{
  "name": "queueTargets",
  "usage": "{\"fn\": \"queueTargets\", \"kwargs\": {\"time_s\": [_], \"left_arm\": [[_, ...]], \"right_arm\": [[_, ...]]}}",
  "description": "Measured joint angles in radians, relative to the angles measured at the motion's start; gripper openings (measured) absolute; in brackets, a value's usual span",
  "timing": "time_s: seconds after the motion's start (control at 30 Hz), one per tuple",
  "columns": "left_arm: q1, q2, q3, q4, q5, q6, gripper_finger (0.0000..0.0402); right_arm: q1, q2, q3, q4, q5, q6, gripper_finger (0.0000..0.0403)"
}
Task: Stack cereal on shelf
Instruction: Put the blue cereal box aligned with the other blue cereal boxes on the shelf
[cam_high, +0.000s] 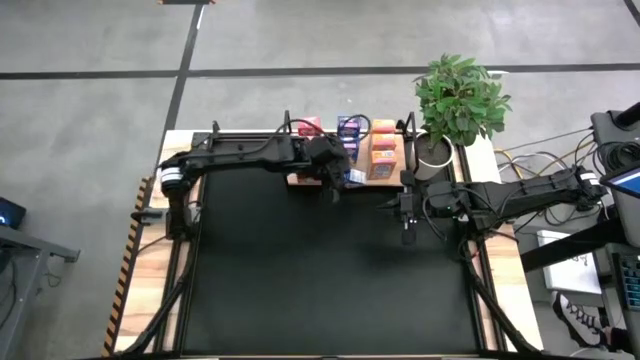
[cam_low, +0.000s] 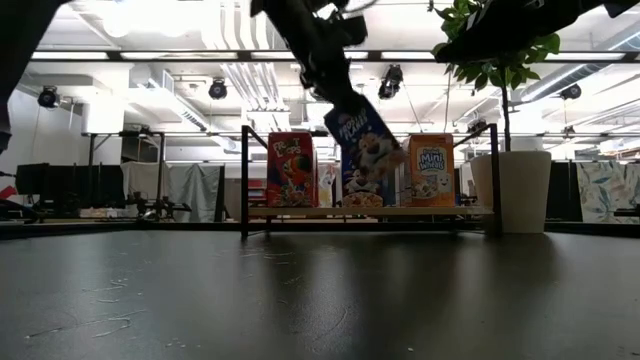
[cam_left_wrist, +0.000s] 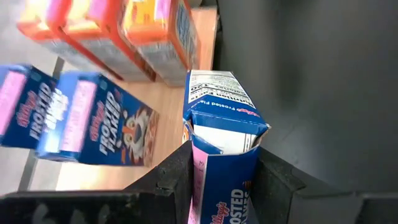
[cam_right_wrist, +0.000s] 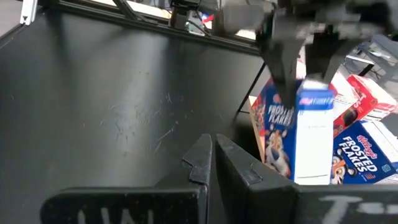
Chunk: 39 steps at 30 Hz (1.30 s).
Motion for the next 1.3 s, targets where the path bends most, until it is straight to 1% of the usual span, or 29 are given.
{"fn": "queueTargets", "kwargs": {"time_s": [0.13, 0.47, 1.3], "left_arm": [[0.008, 0.044, 0.039, -0.033, -0.035, 0.000, 0.0113], [0.028, 0.084, 0.089, -0.036, -0.039, 0.000, 0.0113], [0.050, 0.087, 0.087, -0.062, -0.039, -0.027, 0.0113]], "right_arm": [[0.000, 0.001, 0.000, 0.000, 0.000, -0.005, 0.0013], [0.000, 0.001, 0.000, -0.002, 0.000, -0.007, 0.0013], [0.000, 0.001, 0.000, -0.005, 0.000, 0.000, 0.0013]]}}
